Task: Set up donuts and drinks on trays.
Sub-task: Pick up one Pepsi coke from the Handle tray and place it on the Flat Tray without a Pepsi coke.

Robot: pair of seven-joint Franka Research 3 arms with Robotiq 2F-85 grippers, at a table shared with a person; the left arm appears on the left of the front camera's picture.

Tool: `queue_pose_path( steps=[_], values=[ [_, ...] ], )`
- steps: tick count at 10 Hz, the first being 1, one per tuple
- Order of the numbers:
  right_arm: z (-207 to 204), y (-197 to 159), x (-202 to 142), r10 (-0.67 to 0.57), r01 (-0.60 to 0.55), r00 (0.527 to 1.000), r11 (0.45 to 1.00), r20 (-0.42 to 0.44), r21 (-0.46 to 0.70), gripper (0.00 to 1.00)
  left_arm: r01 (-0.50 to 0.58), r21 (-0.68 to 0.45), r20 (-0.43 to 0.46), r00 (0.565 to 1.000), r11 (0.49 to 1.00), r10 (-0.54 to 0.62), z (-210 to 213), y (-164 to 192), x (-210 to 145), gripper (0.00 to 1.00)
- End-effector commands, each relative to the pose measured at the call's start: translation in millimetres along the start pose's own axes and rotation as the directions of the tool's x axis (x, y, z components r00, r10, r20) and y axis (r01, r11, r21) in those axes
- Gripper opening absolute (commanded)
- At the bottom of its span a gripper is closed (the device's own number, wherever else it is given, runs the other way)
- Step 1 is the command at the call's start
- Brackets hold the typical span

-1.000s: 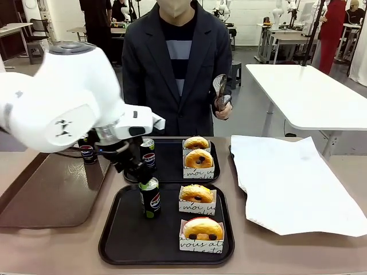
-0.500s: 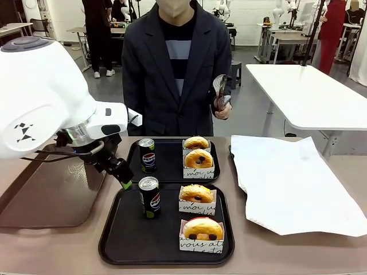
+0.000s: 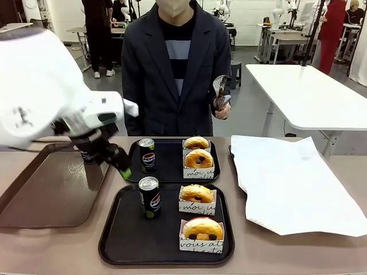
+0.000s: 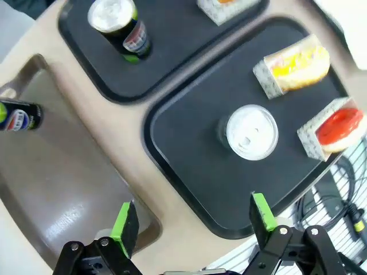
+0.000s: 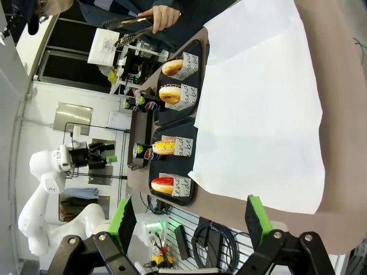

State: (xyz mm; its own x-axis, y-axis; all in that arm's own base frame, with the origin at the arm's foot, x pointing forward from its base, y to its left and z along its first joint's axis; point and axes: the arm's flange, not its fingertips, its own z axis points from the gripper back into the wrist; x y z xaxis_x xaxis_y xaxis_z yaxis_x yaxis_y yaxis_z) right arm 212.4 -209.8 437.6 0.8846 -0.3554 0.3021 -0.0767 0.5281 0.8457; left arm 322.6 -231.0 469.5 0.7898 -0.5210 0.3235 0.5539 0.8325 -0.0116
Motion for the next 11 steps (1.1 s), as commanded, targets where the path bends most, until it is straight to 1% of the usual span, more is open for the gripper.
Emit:
queue_pose_path(
  steps=[1,2,3,4,5,6,7,8,10,11],
  values=[
    [-1,0,0,0.010,-0.010,1.000,1.000,0.003,0.011,1.00,-0.158,-0.111,0.051,0.985,0.981,0.165,36,68,7,1.00],
    [-1,0,0,0.010,-0.010,1.000,1.000,0.003,0.011,1.00,-0.254,-0.135,0.077,0.961,0.958,0.266,51,106,-3,1.00],
    [-1,0,0,0.010,-0.010,1.000,1.000,0.003,0.011,1.00,-0.353,-0.129,0.079,0.928,0.927,0.365,63,146,-13,1.00],
    [-1,0,0,0.010,-0.010,1.000,1.000,0.003,0.011,1.00,-0.407,-0.229,0.036,0.904,0.884,0.426,69,191,-23,1.00],
    [-1,0,0,0.010,-0.010,1.000,1.000,0.003,0.011,1.00,-0.383,-0.389,-0.025,0.913,0.838,0.406,70,221,-34,1.00],
    [-1,0,0,0.010,-0.010,1.000,1.000,0.003,0.011,1.00,-0.358,-0.533,-0.059,0.919,0.766,0.389,70,245,-49,1.00],
    [-1,0,0,0.010,-0.010,1.000,1.000,0.003,0.011,1.00,-0.332,-0.647,-0.075,0.924,0.686,0.376,71,263,-68,1.00],
    [-1,0,0,0.010,-0.010,1.000,1.000,0.003,0.011,1.00,-0.312,-0.715,-0.059,0.918,0.625,0.391,71,279,-94,1.00],
    [-1,0,0,0.010,-0.010,1.000,1.000,0.003,0.011,1.00,-0.265,-0.773,-0.005,0.911,0.576,0.412,66,307,-124,1.00],
    [-1,0,0,0.010,-0.010,1.000,1.000,0.003,0.011,1.00,-0.273,-0.786,0.001,0.896,0.555,0.443,56,321,-134,1.00]
  ],
)
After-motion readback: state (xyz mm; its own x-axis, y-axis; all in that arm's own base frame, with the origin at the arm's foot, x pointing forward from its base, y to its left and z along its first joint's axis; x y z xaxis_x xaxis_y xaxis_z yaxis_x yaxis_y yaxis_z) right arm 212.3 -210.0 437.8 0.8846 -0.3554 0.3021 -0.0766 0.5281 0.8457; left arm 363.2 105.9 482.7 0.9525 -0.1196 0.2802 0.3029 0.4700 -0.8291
